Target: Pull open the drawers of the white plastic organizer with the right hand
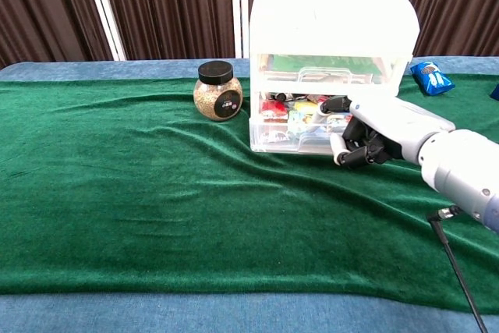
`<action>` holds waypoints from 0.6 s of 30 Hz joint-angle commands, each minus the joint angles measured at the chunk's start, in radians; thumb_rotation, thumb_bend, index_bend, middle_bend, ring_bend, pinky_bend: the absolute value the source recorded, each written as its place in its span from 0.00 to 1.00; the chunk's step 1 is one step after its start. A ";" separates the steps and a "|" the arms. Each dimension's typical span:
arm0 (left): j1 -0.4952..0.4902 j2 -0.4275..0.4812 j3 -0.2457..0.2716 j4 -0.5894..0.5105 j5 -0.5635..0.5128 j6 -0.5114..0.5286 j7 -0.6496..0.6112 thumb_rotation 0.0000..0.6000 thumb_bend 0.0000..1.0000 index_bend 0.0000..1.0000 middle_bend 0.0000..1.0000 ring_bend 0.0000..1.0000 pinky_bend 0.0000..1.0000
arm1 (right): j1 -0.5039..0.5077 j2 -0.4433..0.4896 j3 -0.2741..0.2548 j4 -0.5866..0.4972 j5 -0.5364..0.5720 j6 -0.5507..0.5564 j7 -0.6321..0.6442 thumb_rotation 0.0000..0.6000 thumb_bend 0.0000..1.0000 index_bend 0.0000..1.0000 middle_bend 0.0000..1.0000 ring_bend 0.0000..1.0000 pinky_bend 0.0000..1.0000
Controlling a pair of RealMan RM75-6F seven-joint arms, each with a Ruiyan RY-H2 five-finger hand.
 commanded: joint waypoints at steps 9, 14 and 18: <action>-0.001 0.000 -0.001 0.001 -0.003 -0.003 -0.001 1.00 0.08 0.00 0.00 0.00 0.00 | -0.006 0.001 -0.018 -0.019 -0.009 0.013 0.000 1.00 0.65 0.57 0.94 0.96 0.85; 0.000 0.001 0.000 0.000 -0.001 -0.001 -0.001 1.00 0.08 0.00 0.00 0.00 0.00 | -0.006 -0.003 -0.025 -0.025 -0.007 0.015 -0.011 1.00 0.65 0.59 0.93 0.96 0.85; 0.001 0.002 0.000 0.000 -0.001 0.001 -0.004 1.00 0.08 0.00 0.00 0.00 0.00 | -0.006 -0.005 -0.028 -0.031 -0.005 0.021 -0.025 1.00 0.65 0.60 0.94 0.96 0.85</action>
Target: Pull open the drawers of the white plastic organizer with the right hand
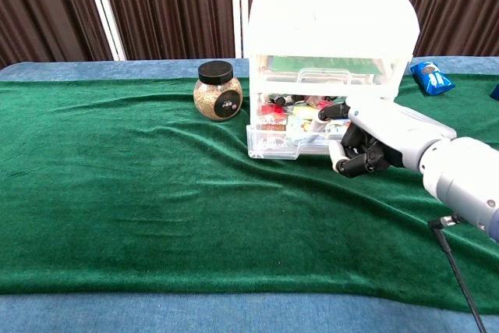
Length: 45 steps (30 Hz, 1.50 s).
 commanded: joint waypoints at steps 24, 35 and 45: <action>0.001 0.003 0.000 -0.001 0.002 0.002 -0.004 1.00 0.08 0.00 0.00 0.00 0.00 | -0.006 0.006 -0.014 -0.063 0.011 0.042 -0.074 1.00 0.65 0.63 0.94 0.96 0.85; 0.001 0.004 0.000 -0.003 0.003 0.003 -0.004 1.00 0.08 0.00 0.00 0.00 0.00 | -0.011 0.016 -0.022 -0.082 0.014 0.048 -0.082 1.00 0.65 0.64 0.94 0.96 0.85; 0.002 0.004 -0.001 -0.003 0.002 0.004 -0.005 1.00 0.08 0.00 0.00 0.00 0.00 | -0.017 0.031 -0.045 -0.096 -0.019 0.056 -0.091 1.00 0.63 0.47 0.93 0.96 0.85</action>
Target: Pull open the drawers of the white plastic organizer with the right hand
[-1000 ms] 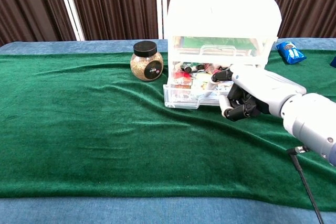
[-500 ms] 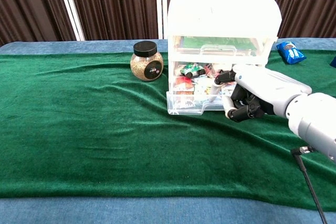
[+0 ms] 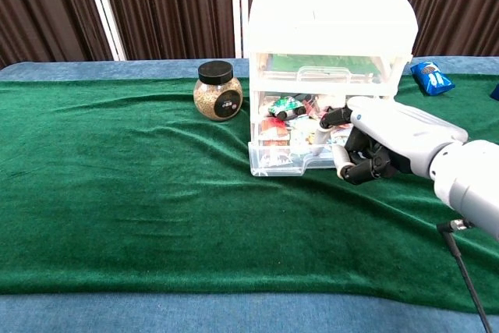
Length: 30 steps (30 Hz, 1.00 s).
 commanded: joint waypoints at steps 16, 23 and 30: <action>0.001 0.000 0.000 0.001 0.000 0.002 0.001 1.00 0.08 0.00 0.00 0.00 0.00 | -0.043 0.049 -0.048 0.018 -0.151 0.058 0.072 1.00 0.54 0.08 0.86 0.89 0.79; 0.000 -0.003 0.000 0.003 0.000 0.001 0.005 1.00 0.08 0.00 0.00 0.00 0.00 | -0.126 0.155 -0.117 0.007 -0.316 0.185 0.156 1.00 0.52 0.08 0.81 0.85 0.74; 0.003 -0.011 0.001 0.005 0.009 0.012 0.022 1.00 0.08 0.00 0.00 0.00 0.00 | -0.199 0.291 -0.194 0.063 -0.481 0.280 0.280 1.00 0.46 0.09 0.46 0.54 0.37</action>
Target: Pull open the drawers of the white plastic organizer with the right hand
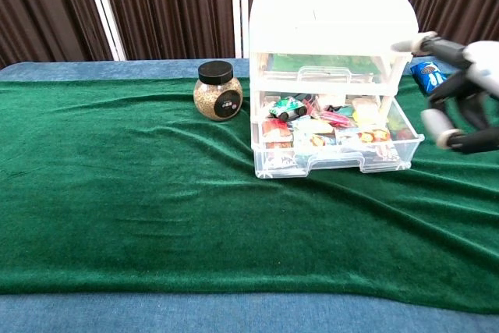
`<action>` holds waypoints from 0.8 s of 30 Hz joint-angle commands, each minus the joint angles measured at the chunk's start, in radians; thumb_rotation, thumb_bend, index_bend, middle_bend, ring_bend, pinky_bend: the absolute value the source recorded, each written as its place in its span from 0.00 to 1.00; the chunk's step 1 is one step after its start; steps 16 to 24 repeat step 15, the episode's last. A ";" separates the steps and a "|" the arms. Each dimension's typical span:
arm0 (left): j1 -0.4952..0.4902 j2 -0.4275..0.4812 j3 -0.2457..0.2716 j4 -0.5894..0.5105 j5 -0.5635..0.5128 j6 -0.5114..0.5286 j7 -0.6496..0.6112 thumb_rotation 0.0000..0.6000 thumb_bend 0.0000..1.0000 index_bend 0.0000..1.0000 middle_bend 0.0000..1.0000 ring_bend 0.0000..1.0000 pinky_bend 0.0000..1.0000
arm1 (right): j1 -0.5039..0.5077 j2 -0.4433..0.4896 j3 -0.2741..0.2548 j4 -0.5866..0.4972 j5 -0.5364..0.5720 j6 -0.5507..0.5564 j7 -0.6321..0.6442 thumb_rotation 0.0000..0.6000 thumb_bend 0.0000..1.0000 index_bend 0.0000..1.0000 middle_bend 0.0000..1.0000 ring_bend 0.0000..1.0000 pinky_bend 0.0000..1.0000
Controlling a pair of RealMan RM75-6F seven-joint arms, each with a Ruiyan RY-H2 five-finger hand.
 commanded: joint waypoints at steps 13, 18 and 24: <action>-0.001 -0.029 0.004 0.031 0.020 0.009 0.025 1.00 0.06 0.00 0.00 0.00 0.00 | -0.166 0.199 -0.093 0.216 -0.161 0.162 0.149 1.00 0.22 0.00 0.00 0.00 0.00; -0.003 -0.032 0.005 0.034 0.022 0.008 0.028 1.00 0.06 0.00 0.00 0.00 0.00 | -0.173 0.202 -0.091 0.230 -0.164 0.160 0.162 1.00 0.22 0.00 0.00 0.00 0.00; -0.003 -0.032 0.005 0.034 0.022 0.008 0.028 1.00 0.06 0.00 0.00 0.00 0.00 | -0.173 0.202 -0.091 0.230 -0.164 0.160 0.162 1.00 0.22 0.00 0.00 0.00 0.00</action>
